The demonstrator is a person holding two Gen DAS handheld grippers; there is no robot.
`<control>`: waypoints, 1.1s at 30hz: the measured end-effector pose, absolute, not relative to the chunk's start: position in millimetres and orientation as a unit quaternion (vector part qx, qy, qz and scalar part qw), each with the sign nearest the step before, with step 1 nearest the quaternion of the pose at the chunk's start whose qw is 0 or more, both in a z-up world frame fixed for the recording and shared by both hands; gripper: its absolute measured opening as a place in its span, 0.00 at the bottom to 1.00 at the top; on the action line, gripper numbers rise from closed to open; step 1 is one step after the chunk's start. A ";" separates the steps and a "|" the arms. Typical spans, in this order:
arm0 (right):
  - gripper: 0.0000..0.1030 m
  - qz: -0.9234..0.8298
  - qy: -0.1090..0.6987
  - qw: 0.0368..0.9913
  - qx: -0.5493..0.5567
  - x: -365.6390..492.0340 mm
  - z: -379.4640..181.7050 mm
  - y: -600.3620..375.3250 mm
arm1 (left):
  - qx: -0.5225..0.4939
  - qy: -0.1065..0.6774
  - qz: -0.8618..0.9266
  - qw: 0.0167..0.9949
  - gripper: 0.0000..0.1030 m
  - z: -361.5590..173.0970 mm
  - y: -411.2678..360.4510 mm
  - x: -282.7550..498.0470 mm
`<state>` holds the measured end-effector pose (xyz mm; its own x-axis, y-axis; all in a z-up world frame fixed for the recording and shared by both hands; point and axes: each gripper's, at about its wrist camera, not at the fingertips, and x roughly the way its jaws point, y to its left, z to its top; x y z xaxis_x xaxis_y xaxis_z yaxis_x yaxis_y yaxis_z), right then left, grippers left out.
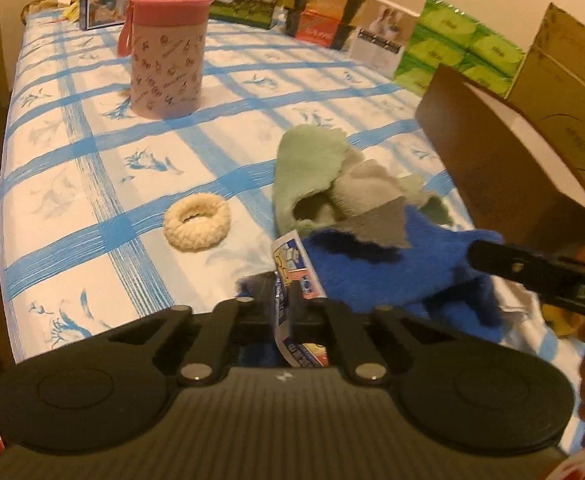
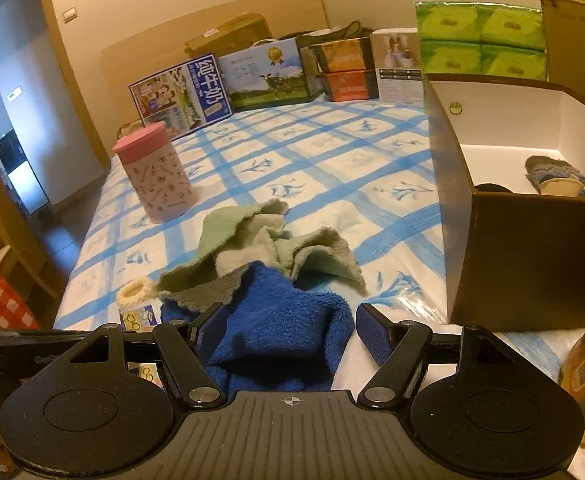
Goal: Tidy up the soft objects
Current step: 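Grasp the printed picture card with the left gripper while the right grasps the blue towel, then lift and carry the card and blue towel in both grippers over the brown box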
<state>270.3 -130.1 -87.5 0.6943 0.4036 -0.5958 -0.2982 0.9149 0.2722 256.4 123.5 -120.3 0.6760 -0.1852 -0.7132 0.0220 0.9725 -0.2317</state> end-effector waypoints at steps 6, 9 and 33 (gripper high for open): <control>0.69 0.199 0.345 0.913 0.083 266.2 -89.9 -130.9 | -0.134 0.400 -0.085 0.903 0.04 -115.7 117.1 249.9; 0.69 0.201 0.348 0.912 0.084 266.1 -90.2 -131.5 | -0.123 0.416 -0.076 0.898 0.05 -124.1 108.9 256.9; 0.14 0.240 0.323 0.915 -0.035 249.6 -87.8 -97.9 | -0.047 0.369 -0.011 0.928 0.00 -69.8 124.2 212.8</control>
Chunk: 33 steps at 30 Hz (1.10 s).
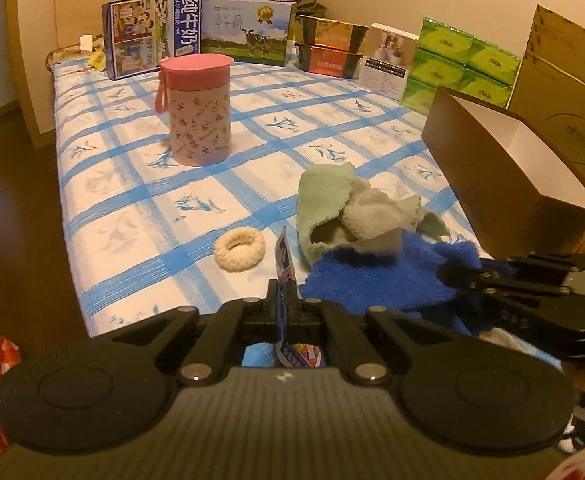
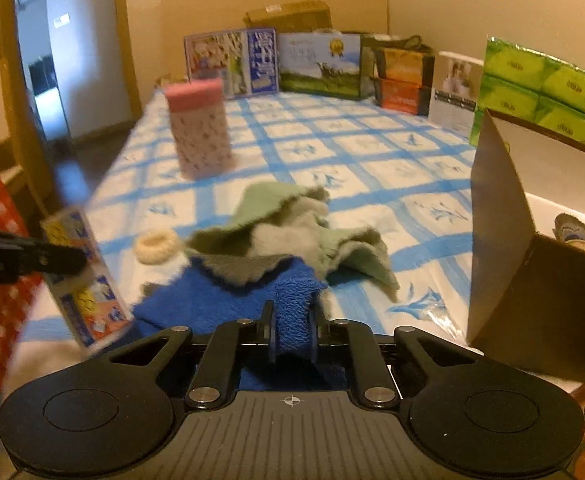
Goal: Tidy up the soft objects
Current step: 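Lift and carry the card and blue towel in both grippers over the brown box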
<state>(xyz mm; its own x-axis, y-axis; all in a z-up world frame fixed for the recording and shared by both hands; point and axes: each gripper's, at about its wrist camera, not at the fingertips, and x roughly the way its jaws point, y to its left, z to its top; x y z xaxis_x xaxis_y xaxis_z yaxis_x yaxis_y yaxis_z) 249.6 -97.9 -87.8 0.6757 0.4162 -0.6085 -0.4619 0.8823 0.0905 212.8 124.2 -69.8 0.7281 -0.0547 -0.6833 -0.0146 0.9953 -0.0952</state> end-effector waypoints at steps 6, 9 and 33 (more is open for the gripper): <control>0.14 0.266 0.284 0.921 0.005 211.6 -44.0 -106.1 | -0.043 0.358 -0.007 0.933 0.00 -49.1 123.8 192.2; 0.14 0.274 0.267 0.924 0.020 191.7 -21.9 -114.1 | -0.036 0.349 -0.011 0.936 0.00 -35.1 119.9 180.9; 0.14 0.148 0.211 0.963 0.084 86.0 84.7 -283.9 | 0.019 0.290 -0.103 0.951 0.00 40.3 41.5 146.6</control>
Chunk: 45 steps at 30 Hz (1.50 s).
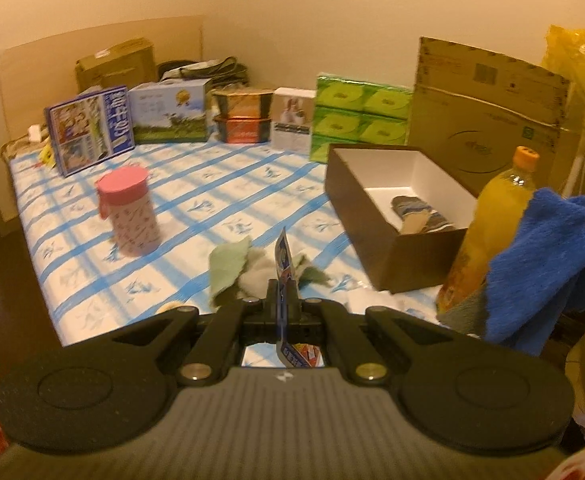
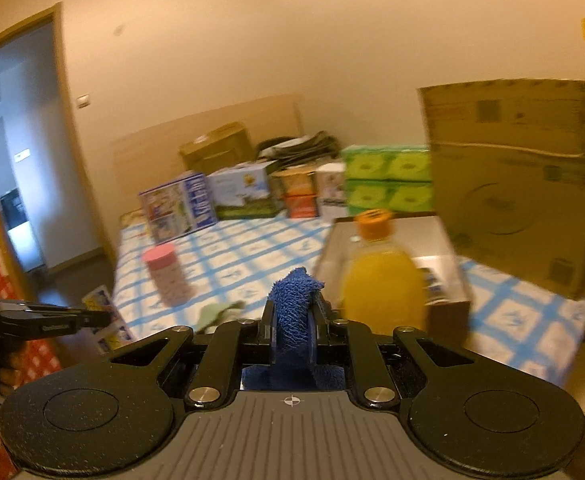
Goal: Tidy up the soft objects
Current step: 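Lift and carry the card and blue towel in both grippers over the brown box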
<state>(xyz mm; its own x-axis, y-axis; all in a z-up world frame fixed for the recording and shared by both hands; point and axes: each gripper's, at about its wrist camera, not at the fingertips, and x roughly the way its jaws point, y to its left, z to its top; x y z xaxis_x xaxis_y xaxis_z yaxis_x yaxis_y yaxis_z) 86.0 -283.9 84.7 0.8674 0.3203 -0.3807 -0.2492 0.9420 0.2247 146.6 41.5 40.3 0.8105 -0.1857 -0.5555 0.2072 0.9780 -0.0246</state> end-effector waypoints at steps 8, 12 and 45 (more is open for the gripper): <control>0.14 0.091 0.197 0.973 0.076 76.5 102.1 -344.0 | 0.041 0.270 -0.137 0.952 0.00 55.2 7.4 164.6; 0.14 0.073 0.187 0.977 0.072 81.6 114.7 -375.9 | 0.049 0.261 -0.148 0.953 0.00 63.4 -6.9 181.3; 0.14 0.186 0.182 0.962 0.083 424.2 97.4 -421.9 | 0.057 0.289 -0.246 0.923 0.00 48.9 -167.4 474.5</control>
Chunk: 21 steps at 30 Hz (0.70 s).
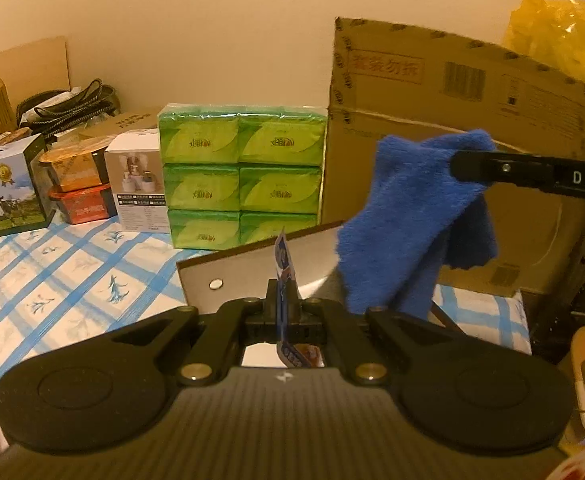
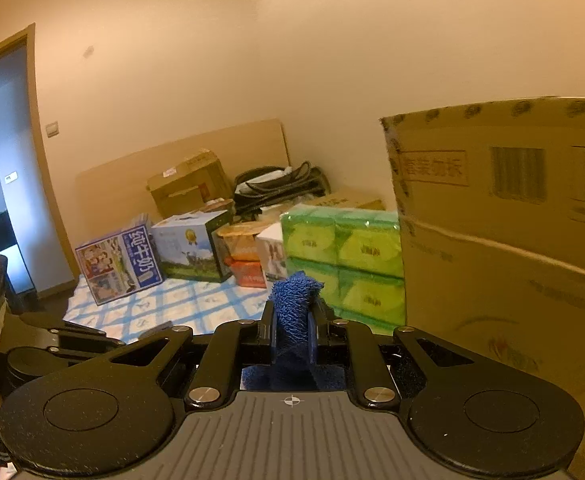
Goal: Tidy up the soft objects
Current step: 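Lift and carry the card and blue towel in both grippers over the brown box, then open the right gripper to drop the towel while the left drops the card into the box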
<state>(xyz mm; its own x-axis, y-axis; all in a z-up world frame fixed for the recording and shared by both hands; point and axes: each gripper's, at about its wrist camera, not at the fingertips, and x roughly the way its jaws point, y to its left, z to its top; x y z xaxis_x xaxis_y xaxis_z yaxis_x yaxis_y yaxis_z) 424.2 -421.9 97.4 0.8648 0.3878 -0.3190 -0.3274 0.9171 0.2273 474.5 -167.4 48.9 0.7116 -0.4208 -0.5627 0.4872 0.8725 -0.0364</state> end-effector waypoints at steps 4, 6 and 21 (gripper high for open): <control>0.51 0.171 0.220 0.959 0.048 457.0 80.1 -413.4 | 0.065 0.298 -0.247 0.920 0.00 36.7 -182.3 495.4; 0.64 0.166 0.232 0.958 0.042 465.2 70.1 -411.2 | 0.070 0.305 -0.249 0.916 0.00 29.1 -188.9 502.3; 0.64 0.170 0.325 0.929 0.054 446.8 20.4 -419.1 | 0.082 0.331 -0.229 0.912 0.38 8.2 -194.1 512.7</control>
